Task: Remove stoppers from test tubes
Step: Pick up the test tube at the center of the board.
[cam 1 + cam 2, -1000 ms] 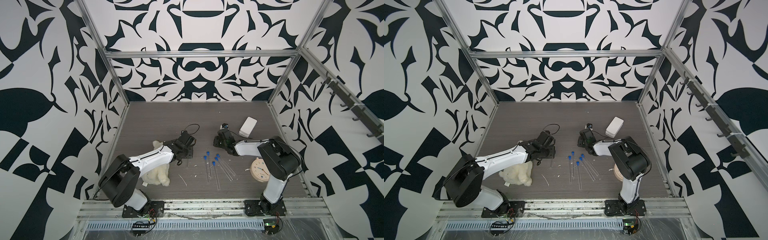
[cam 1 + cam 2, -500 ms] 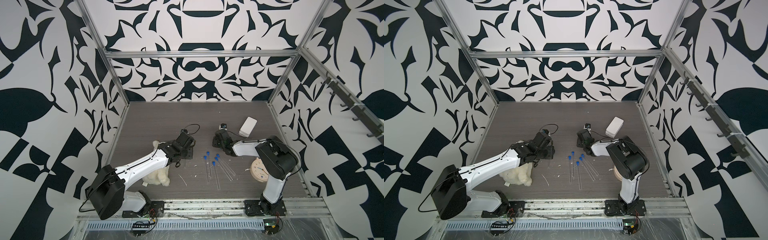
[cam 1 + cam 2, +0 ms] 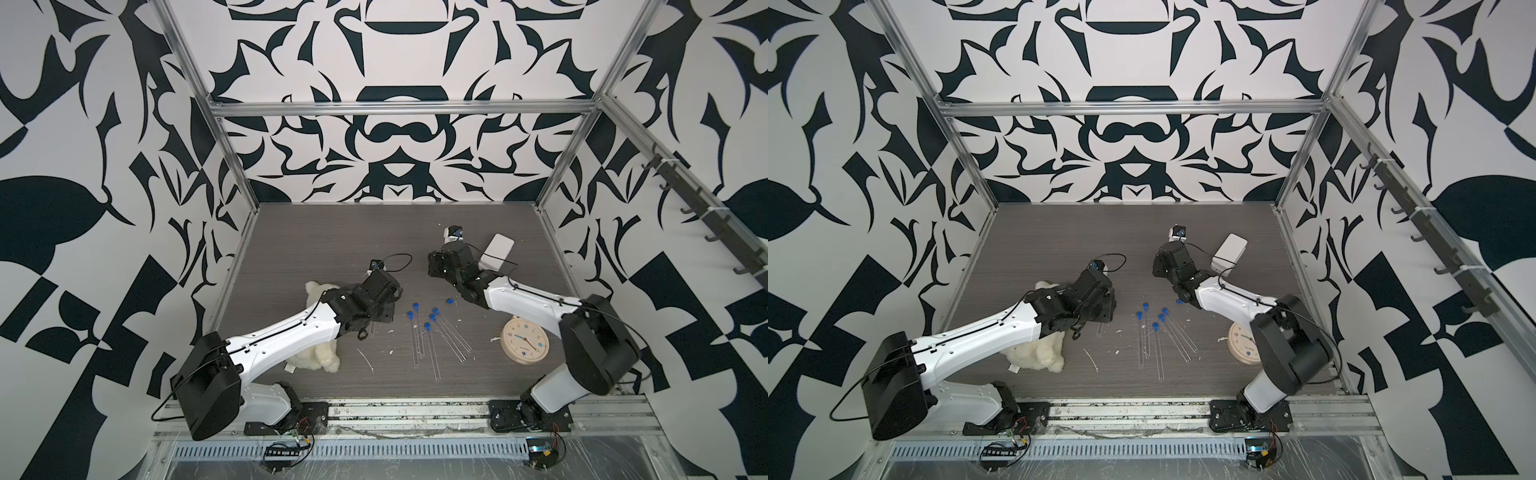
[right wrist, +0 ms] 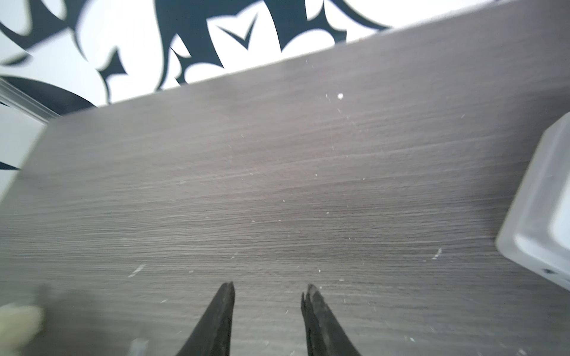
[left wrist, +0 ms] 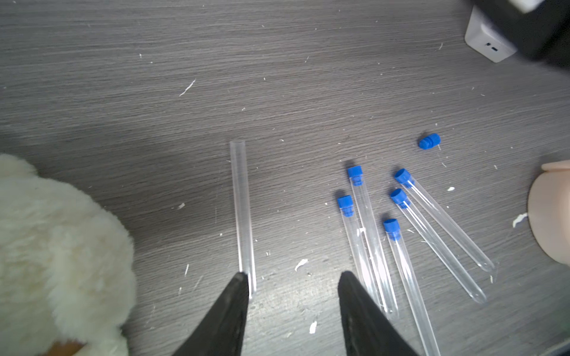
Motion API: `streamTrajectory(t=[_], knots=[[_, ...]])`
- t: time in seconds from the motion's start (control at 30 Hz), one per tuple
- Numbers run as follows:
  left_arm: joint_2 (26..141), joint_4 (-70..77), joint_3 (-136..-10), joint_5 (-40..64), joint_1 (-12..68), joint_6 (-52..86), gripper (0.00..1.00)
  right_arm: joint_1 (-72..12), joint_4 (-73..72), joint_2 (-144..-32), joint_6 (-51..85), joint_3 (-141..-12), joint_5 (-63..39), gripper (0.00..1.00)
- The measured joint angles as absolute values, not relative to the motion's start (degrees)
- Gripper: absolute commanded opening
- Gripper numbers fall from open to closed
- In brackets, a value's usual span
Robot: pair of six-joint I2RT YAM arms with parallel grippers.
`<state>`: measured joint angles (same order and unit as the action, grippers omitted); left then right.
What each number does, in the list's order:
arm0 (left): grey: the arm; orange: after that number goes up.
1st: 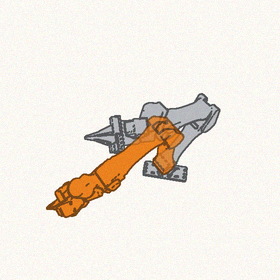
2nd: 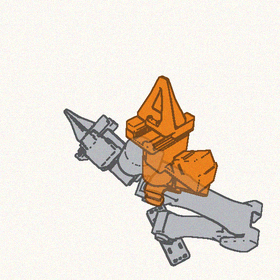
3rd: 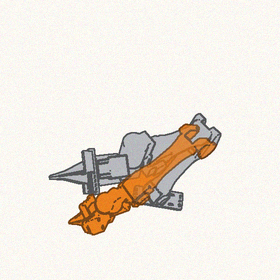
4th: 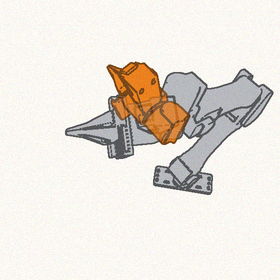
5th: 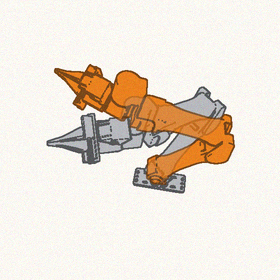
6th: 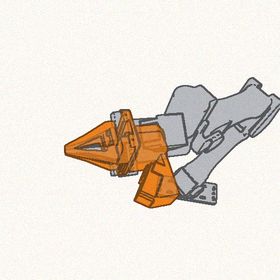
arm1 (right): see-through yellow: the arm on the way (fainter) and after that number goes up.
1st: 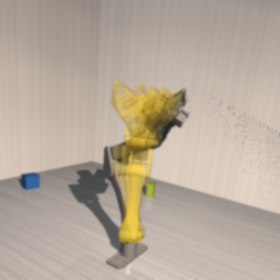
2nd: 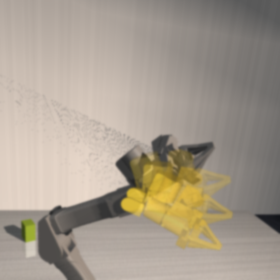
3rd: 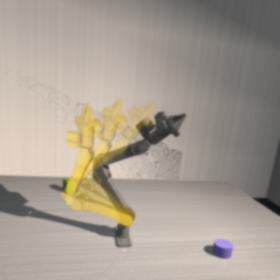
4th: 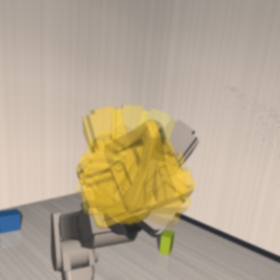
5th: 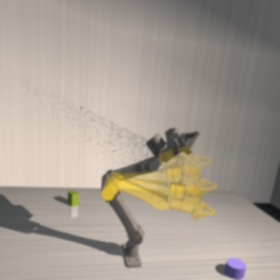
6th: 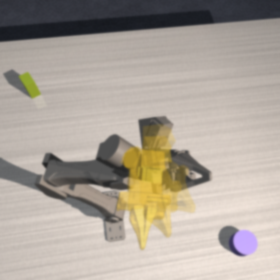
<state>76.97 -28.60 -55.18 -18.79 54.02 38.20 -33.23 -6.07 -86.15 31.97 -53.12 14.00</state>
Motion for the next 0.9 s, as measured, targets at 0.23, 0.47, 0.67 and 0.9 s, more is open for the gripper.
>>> streamTrajectory(t=[0.23, 0.47, 0.67, 0.9], knots=[[84.3, -30.2, -59.8, -20.5, 59.5, 46.2, 0.5, -33.9, 6.0, -67.7, 35.0, -48.1, 13.1, 0.34], [96.5, -32.9, -67.7, -19.9, 63.1, 52.5, 0.5, -33.9, 18.9, -54.3, 39.0, -44.4, 12.2, 0.34], [99.5, -35.0, -69.1, -18.9, 63.6, 55.4, 0.46, -33.9, 24.3, -50.2, 40.2, -43.5, 12.2, 0.34], [102.9, -35.9, -70.3, -16.4, 63.6, 56.0, 0.45, -33.9, 25.5, -50.0, 40.5, -42.6, 11.6, 0.33]])
